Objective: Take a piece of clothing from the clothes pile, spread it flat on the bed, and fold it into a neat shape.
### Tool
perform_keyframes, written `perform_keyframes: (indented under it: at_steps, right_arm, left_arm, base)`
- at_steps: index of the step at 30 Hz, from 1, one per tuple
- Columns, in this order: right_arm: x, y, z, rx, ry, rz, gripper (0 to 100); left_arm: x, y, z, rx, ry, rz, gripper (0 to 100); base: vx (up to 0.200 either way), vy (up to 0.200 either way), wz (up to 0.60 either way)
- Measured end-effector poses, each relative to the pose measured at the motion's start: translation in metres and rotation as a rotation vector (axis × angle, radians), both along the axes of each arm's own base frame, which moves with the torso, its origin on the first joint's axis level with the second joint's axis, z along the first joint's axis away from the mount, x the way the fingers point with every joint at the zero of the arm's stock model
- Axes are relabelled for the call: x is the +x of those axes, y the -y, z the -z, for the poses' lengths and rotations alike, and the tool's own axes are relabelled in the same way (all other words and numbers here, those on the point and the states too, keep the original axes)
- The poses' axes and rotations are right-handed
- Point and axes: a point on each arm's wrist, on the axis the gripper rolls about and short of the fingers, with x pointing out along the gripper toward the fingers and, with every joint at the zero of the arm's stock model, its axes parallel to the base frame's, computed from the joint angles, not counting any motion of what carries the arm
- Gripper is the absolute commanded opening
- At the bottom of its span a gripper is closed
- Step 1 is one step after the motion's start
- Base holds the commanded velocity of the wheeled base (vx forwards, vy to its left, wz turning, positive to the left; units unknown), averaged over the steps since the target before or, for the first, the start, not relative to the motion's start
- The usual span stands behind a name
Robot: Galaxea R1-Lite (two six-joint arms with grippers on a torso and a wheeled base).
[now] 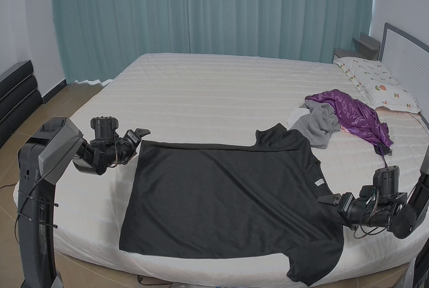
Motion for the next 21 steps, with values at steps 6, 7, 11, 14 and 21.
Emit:
perform_keyframes:
  at_steps: [6,7,11,14,21]
  right_arm:
    - [0.000,-0.002,0.001,0.003,-0.003,-0.011,100]
    - [0.000,-0.002,0.001,0.003,-0.004,-0.011,100]
    - [0.000,-0.003,0.001,0.005,-0.003,-0.017,100]
    - [0.002,-0.005,-0.001,0.011,0.005,-0.017,100]
    - [0.025,-0.011,-0.009,0.023,0.078,-0.017,100]
  left_arm:
    - [0.008,0.007,0.009,0.036,0.044,-0.015,100]
    - [0.008,0.008,0.012,0.042,0.043,-0.010,100]
    - [0.010,0.013,0.020,0.096,0.055,-0.004,100]
    - [0.012,0.015,0.026,0.118,0.065,-0.022,0]
    - [0.015,0.018,0.031,0.124,0.076,-0.034,0]
  base:
    - [0.000,0.000,0.00]
    - [0.000,0.000,0.00]
    - [0.000,0.000,0.00]
    - [0.000,0.000,0.00]
    - [0.000,0.000,0.00]
